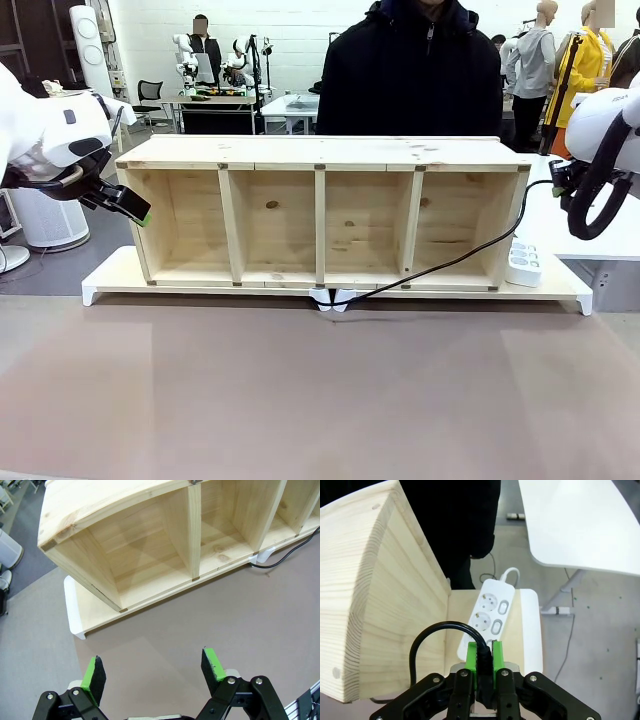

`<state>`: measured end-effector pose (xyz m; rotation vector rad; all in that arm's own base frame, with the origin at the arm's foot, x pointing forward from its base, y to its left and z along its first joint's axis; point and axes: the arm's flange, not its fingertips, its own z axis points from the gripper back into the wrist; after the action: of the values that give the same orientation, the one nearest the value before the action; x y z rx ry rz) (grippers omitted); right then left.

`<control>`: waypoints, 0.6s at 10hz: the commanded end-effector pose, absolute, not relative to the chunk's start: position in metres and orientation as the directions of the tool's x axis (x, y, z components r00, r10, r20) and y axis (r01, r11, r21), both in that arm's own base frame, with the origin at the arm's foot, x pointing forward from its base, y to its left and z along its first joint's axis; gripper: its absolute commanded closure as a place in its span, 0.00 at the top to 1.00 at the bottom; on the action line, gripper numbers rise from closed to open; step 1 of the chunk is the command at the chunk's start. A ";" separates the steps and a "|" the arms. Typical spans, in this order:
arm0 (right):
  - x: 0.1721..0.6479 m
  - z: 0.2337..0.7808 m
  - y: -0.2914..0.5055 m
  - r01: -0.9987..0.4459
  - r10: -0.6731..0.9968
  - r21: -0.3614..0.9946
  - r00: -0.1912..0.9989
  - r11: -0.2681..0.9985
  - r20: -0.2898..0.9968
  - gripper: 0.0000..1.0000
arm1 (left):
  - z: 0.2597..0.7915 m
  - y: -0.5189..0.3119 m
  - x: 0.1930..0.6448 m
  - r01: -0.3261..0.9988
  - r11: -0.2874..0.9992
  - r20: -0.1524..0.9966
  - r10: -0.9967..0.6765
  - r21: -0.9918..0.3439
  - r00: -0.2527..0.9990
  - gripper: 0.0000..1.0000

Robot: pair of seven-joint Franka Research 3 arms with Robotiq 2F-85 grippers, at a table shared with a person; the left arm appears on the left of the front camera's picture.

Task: Perform cable management.
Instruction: Pull the grasped Power Cable to the location of the Power Strip, then release the Power Cable when the human grasps it.

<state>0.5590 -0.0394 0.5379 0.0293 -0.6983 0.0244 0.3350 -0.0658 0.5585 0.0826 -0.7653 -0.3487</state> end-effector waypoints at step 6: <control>0.559 0.538 -0.039 -0.032 0.013 0.019 0.766 0.999 0.643 0.15 | 0.559 -0.066 0.335 0.277 0.939 0.664 -0.339 0.202 0.666 1.00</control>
<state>0.5587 -0.0393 0.5374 0.0317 -0.6951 0.0227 0.3350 -0.0658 0.5585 0.0826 -0.7653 -0.3487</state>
